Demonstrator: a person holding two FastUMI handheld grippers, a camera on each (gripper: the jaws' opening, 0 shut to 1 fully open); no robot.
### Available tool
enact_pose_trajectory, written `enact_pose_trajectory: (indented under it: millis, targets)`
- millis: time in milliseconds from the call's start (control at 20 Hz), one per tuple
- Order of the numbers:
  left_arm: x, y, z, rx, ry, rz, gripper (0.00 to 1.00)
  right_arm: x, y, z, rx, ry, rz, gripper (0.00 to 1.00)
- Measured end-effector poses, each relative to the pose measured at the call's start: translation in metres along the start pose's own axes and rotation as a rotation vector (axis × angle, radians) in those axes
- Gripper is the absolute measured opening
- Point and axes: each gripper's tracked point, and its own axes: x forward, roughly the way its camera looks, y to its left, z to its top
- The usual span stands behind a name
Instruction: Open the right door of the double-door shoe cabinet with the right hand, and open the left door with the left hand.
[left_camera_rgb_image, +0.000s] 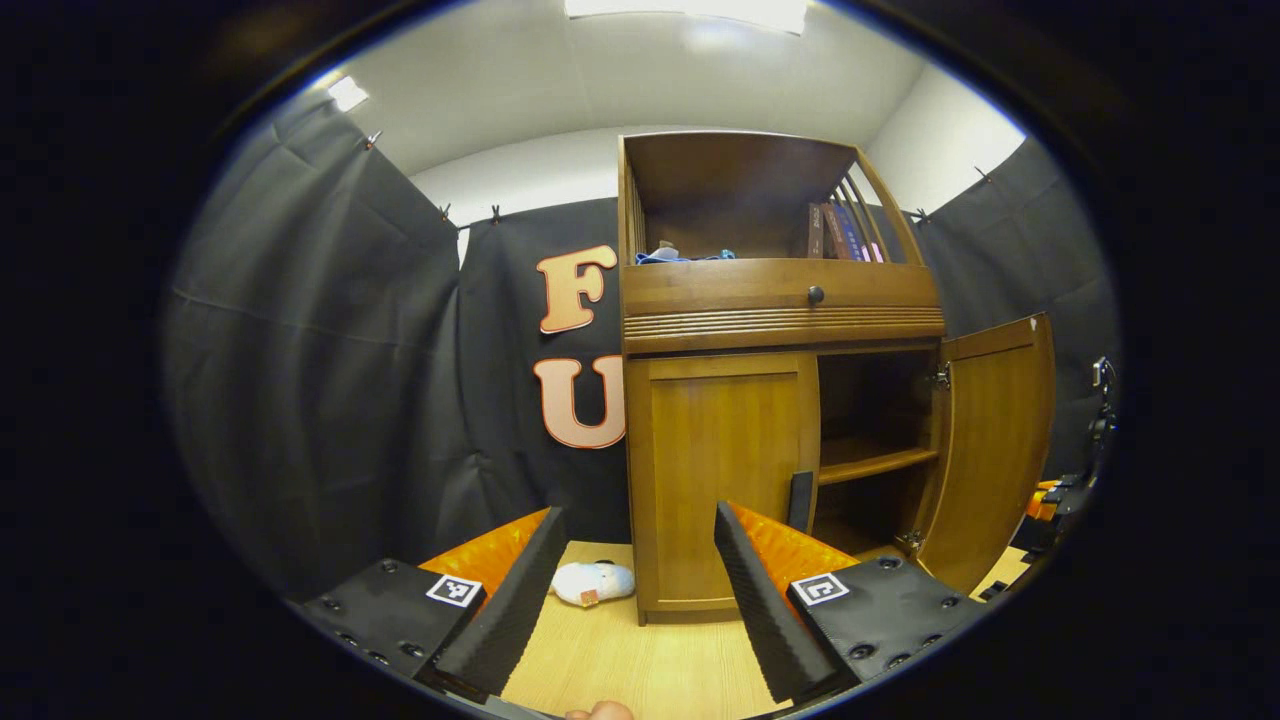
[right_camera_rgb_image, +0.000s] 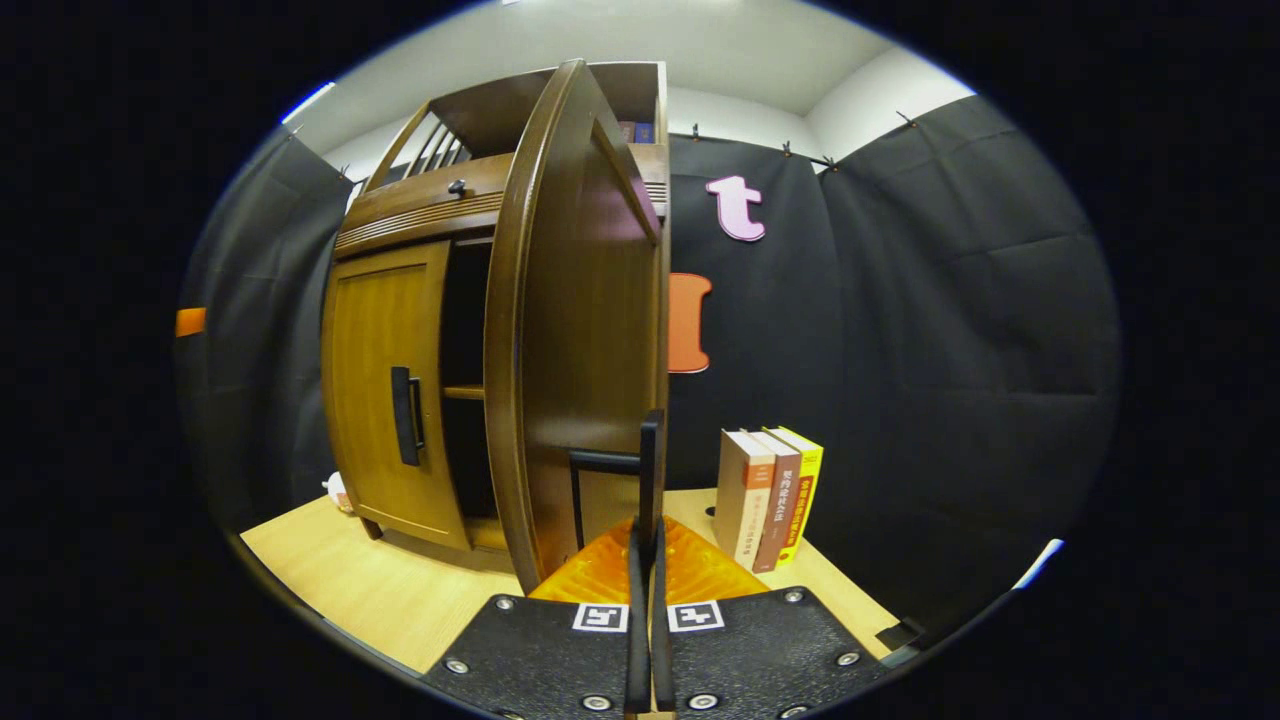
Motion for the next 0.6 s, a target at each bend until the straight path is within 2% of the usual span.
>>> enact_pose_trajectory:
  millis: [50,350,400,600]
  targets:
    - [0.0,-0.003,0.0,0.0,-0.001,0.001,0.94,0.0,-0.006,0.0,0.012,-0.001,0.009,0.0]
    - [0.006,-0.03,-0.006,0.008,0.012,-0.008,0.94,0.002,-0.02,0.0,0.02,0.01,0.07,0.0]
    - [0.007,-0.036,-0.008,0.01,0.016,-0.009,0.96,0.002,-0.024,0.0,0.026,0.009,0.079,0.0]
    - [0.013,-0.053,-0.018,-0.011,0.027,-0.027,0.94,0.001,-0.035,0.001,0.044,0.005,0.112,0.0]
